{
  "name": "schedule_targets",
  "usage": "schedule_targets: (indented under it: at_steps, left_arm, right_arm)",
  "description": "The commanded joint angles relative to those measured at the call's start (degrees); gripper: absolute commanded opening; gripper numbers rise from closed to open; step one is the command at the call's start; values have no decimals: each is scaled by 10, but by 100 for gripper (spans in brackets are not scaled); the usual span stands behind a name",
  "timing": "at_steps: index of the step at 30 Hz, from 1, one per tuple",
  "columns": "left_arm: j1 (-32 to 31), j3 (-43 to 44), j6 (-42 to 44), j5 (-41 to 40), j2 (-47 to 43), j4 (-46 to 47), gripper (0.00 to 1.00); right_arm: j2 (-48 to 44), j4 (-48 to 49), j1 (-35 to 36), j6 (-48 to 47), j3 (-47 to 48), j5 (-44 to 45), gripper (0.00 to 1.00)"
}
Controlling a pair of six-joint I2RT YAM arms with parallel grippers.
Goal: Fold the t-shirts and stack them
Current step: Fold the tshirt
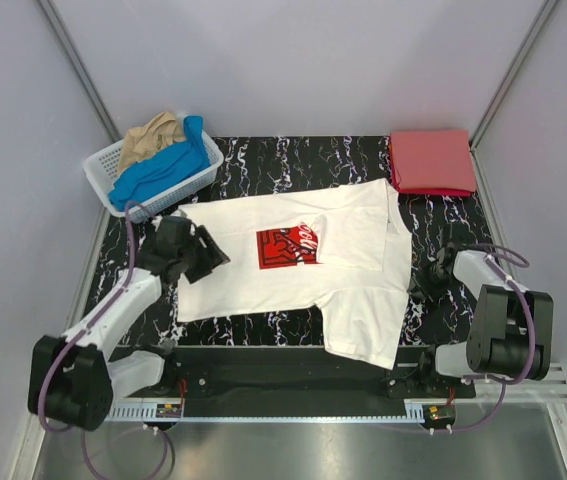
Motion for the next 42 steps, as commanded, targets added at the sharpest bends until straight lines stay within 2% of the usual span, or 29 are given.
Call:
schedule_targets:
  at_steps: [1, 3, 8, 10, 14, 15, 16, 17, 19, 25, 30, 36, 39, 40, 42]
  left_arm:
    - [36, -19, -80, -103, -69, -41, 63]
    - [61, -27, -121, -127, -121, -74, 62]
    - [101, 1, -190, -240, -215, -208, 60]
    - [116, 16, -204, -253, -225, -266, 58]
    - [137, -8, -230, -223, -230, -301, 57]
    - [137, -18, -247, -215, -229, -302, 56]
    - [137, -37, -256, -202, -228, -303, 56]
    - [136, -45, -263, -195, -224, -300, 56]
    - [136, -61, -277, -183, -206, -295, 58]
    - [137, -118, -294, -134, -166, -245, 60]
    - [136, -141, -289, -153, -173, -233, 63]
    - [136, -154, -300, -152, -174, -224, 63]
    - [135, -154, -300, -159, -180, -221, 62]
    - [136, -155, -300, -160, -184, -220, 61]
    - [135, -162, -301, -156, -188, -210, 59]
  right_arm:
    - [-25, 23, 3, -13, -11, 30, 15]
    - [-48, 25, 3, -12, -16, 24, 0]
    - [-72, 36, 3, -20, -24, 4, 0]
    - [-75, 48, 3, -25, -34, -12, 0]
    - [-90, 59, 3, -34, -48, -28, 0]
    - [-93, 57, 3, -34, -51, -28, 2]
    - [-95, 55, 3, -32, -52, -28, 19]
    - [-96, 54, 3, -28, -54, -26, 26]
    - [-95, 48, 3, -27, -52, -25, 33]
    - [-85, 54, 3, -21, -56, -54, 37]
    - [-81, 61, 5, -25, -68, -43, 42]
    - [-58, 79, 5, -15, -78, -44, 42]
    - [-65, 86, 5, -20, -80, -42, 29]
    - [-68, 86, 5, -22, -79, -39, 17]
    - [-83, 77, 6, -27, -74, -32, 7]
